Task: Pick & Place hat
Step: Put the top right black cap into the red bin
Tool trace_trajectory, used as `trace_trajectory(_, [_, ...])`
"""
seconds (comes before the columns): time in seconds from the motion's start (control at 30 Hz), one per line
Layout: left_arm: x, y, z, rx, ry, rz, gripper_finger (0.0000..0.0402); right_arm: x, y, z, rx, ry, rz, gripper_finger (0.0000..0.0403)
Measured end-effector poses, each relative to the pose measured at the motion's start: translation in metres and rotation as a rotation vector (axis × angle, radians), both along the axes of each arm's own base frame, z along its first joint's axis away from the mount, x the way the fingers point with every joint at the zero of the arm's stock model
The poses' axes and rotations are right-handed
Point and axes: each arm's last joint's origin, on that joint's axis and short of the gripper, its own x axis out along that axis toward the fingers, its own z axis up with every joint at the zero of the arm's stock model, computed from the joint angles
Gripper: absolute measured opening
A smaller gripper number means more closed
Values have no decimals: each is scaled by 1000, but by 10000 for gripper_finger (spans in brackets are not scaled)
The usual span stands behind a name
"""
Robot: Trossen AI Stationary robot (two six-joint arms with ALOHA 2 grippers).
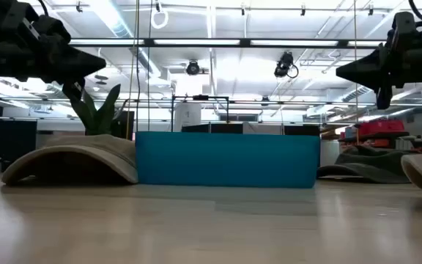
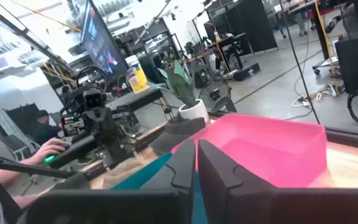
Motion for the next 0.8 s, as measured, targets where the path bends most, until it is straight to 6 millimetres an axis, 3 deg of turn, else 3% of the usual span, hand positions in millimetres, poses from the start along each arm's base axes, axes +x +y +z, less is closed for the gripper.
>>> trace_trajectory(0.4, [0,1,-1,-110,-3,39,25,0,0,-4,3,37,3,24])
trace_trajectory(0.53, [-1,4,4,-215,-73,114,25,0,0,3,36,-50,1,24])
trace_trajectory(0.67, [-6,6,26,-256,-190,195,24,-4,-1,26,-56,-119,-25,22])
trace_trajectory(0.8, [-15,8,68,-128,-269,299,14,-8,-1,61,-163,-140,-71,8])
